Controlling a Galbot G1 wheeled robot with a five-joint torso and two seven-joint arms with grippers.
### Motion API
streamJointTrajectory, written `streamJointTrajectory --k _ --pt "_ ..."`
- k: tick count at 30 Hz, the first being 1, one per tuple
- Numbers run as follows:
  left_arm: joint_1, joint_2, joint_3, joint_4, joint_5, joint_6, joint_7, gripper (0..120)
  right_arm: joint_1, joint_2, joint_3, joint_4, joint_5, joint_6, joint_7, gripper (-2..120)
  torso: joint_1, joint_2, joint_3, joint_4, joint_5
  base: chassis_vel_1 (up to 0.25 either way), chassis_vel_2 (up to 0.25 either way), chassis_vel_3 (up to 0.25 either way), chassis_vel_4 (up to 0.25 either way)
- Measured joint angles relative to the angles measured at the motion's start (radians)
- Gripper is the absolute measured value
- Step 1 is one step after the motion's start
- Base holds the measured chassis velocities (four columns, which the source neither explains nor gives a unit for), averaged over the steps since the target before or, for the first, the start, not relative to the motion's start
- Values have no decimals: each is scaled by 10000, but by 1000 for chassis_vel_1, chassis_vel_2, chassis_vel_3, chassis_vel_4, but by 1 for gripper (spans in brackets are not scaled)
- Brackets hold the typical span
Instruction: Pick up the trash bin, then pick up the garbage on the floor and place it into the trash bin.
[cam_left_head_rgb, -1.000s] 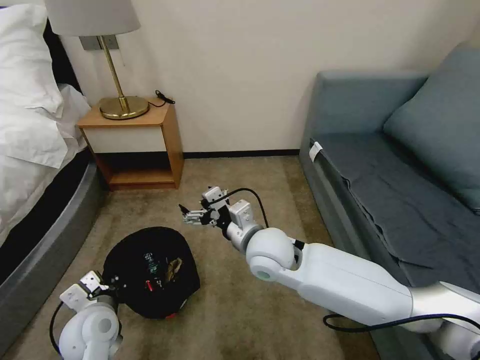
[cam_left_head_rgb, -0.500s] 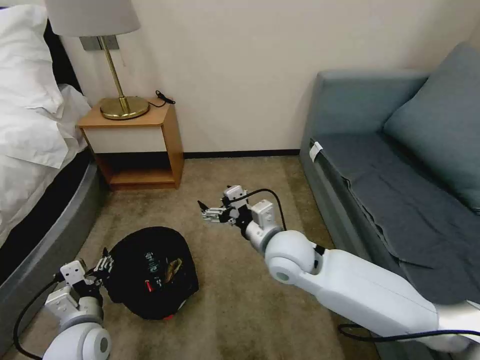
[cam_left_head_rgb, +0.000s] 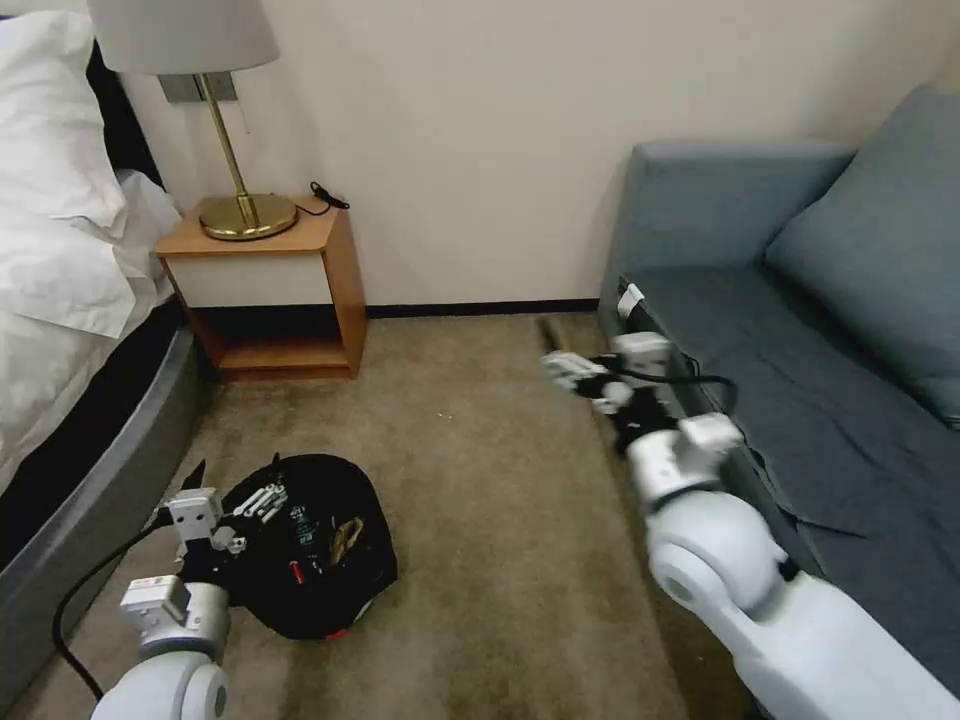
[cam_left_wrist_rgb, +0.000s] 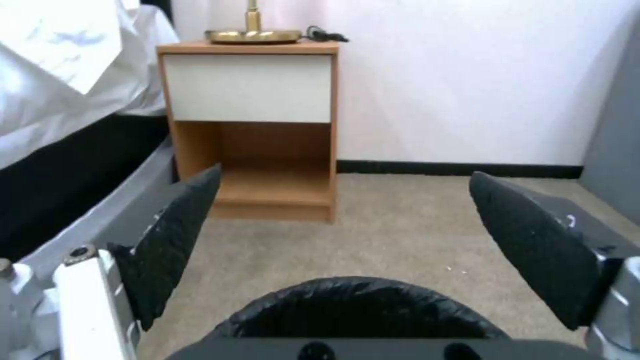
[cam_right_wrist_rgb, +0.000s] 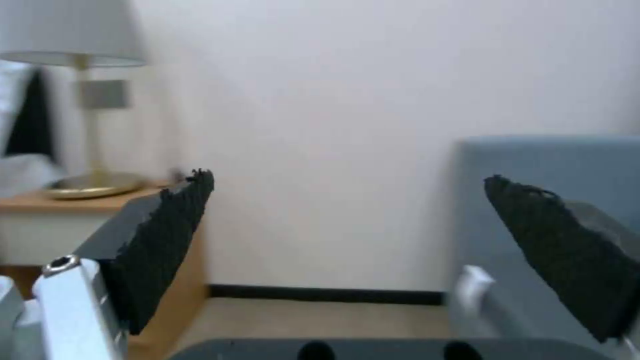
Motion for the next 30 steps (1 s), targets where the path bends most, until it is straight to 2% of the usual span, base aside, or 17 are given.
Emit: streamJointTrajectory --k 1,5,6,9,14,22,30 --pt "0 0 0 0 0 0 0 100 0 0 0 0 0 0 0 100 0 0 0 0 0 0 0 0 0" --pt "91 53 100 4 70 -163 33 100 -1767 1451 639 375 -1844 131 -89 100 0 0 0 -1 -2 0 0 0 0" --pt "91 53 100 4 70 -163 33 100 -1767 1451 639 375 -1844 131 -89 100 0 0 0 -1 -2 0 0 0 0" --pt "117 89 152 37 87 -266 76 100 -2653 2302 726 542 -2791 296 -128 100 0 0 0 1 -4 0 0 0 0" --pt "103 99 240 56 76 -314 102 100 -3076 2948 660 553 -3524 493 -173 100 0 0 0 2 -3 0 0 0 0" --pt "179 55 293 71 49 -391 46 100 -3429 3207 543 369 -3706 596 -187 100 0 0 1 2 -2 0 0 0 0" --pt "302 21 406 262 80 -816 39 100 -3494 3317 475 181 -3752 699 -184 100 0 0 1 3 -2 0 0 0 0"
